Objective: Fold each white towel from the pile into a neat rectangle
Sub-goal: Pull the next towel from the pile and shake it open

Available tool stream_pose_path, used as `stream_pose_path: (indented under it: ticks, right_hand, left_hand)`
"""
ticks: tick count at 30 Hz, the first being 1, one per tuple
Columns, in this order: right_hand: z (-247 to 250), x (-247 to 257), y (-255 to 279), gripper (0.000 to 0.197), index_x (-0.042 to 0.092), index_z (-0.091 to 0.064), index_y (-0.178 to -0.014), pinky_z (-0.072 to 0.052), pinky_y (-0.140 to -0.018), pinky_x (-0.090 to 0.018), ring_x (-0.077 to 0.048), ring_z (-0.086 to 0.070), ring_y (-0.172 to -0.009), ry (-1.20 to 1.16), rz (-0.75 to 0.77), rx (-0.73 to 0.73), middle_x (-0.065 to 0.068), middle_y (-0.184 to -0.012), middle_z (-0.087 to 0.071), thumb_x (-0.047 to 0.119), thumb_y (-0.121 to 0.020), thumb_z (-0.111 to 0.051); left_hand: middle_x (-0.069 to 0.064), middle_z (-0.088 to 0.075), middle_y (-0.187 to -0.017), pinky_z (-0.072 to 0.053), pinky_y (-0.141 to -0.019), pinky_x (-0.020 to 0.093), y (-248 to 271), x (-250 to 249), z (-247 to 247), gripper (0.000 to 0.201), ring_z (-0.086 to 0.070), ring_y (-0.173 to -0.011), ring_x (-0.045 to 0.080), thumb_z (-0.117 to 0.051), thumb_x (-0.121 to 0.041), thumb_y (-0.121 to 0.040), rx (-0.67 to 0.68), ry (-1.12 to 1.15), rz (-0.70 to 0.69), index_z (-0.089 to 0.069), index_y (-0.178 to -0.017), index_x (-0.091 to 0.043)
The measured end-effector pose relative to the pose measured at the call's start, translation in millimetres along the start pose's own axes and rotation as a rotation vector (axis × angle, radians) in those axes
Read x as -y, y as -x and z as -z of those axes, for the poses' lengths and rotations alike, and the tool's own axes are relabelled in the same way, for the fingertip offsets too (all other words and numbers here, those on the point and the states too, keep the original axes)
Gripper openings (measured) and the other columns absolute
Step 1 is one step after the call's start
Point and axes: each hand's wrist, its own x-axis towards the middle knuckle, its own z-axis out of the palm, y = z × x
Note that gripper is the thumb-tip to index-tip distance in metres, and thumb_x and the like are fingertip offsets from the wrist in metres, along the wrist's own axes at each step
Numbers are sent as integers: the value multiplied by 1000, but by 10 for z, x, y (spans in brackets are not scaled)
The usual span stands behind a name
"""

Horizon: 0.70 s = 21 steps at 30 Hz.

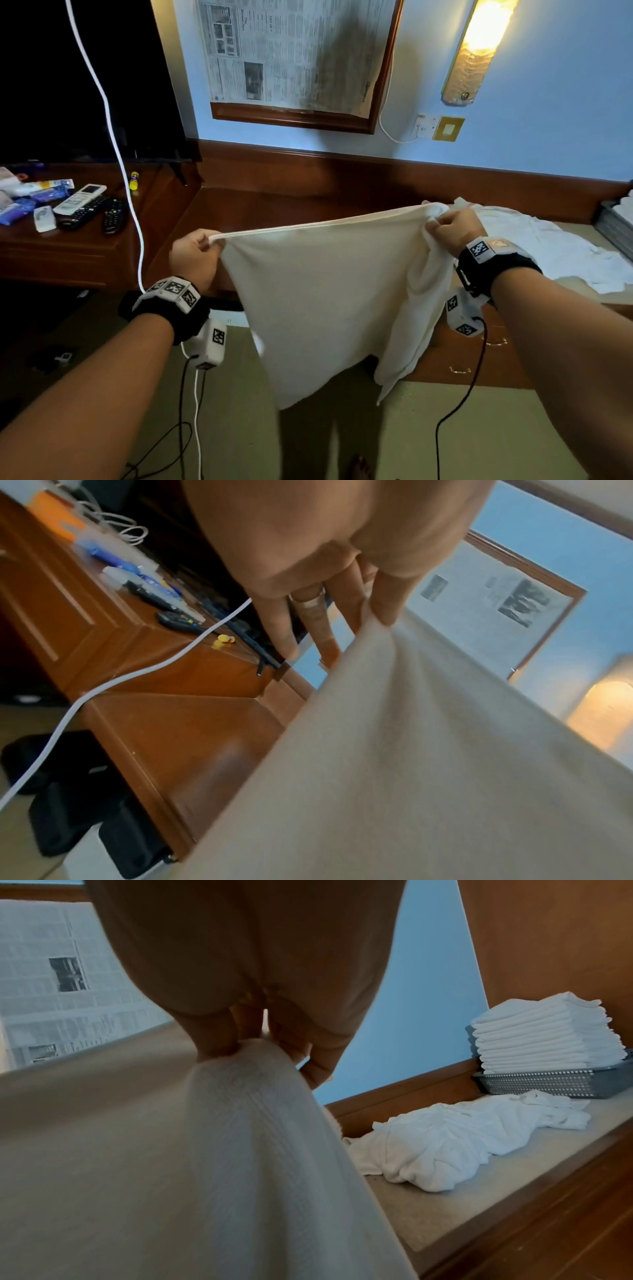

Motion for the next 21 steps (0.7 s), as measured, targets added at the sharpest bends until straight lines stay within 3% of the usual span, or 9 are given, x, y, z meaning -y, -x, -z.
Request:
stream_pose_path:
  ticks: [4,8,11,14,17,21]
  right_hand:
    - [-166,-118,102,27,-1,-73,-98,-50,-81,-40,-27,-62,-84,-88,46,92,-18,-93,-69,24,-95,-63]
    - [-340,-359,116,16,6,-65,-88,-51,-85,-43,-28,-58,-86,-117,23,56,-16,-90,-62,20,-96,-61]
    - [-417,-654,133,19,-1,-66,-91,-45,-75,-36,-36,-60,-89,-27,-41,-20,-19,-88,-61,16,-96,-59]
    - [-503,-912,202,15,-2,-69,-96,-45,-79,-37,-40,-61,-96,30,-127,-107,-26,-98,-66,9,-92,-60]
    - [-604,-1050,247,18,0,-71,-103,-47,-83,-38,-41,-61,-101,-33,-245,-131,-26,-107,-65,8,-91,-60]
    - [-702,-1060,253,22,6,-70,-94,-55,-80,-38,-37,-67,-86,-230,-387,-165,-19,-90,-70,23,-89,-57]
  left_hand:
    - [5,-62,-91,-36,-69,21,-150,-43,-28,17,-57,-87,20,-58,-19,-100,-60,-4,52,-71,-104,-8]
    - [13,-67,-96,-48,-85,34,-306,111,-22,25,-62,-93,27,-56,-23,-98,-75,-91,160,-71,-107,-5]
    - [23,-67,-118,-47,-95,42,-374,291,104,30,-61,-112,41,-53,-23,-99,-34,-320,277,-70,-118,-7]
    - [25,-64,-126,-45,-102,46,-394,504,250,31,-58,-119,44,-52,-15,-98,-50,-421,451,-68,-123,-6]
    - [22,-69,-116,-55,-89,48,-406,659,405,31,-67,-101,43,-49,-16,-97,-102,-369,560,-69,-120,-13]
    - [15,-72,-82,-61,-64,48,-425,654,507,26,-70,-61,35,-43,-28,-97,-218,-182,663,-66,-100,-17]
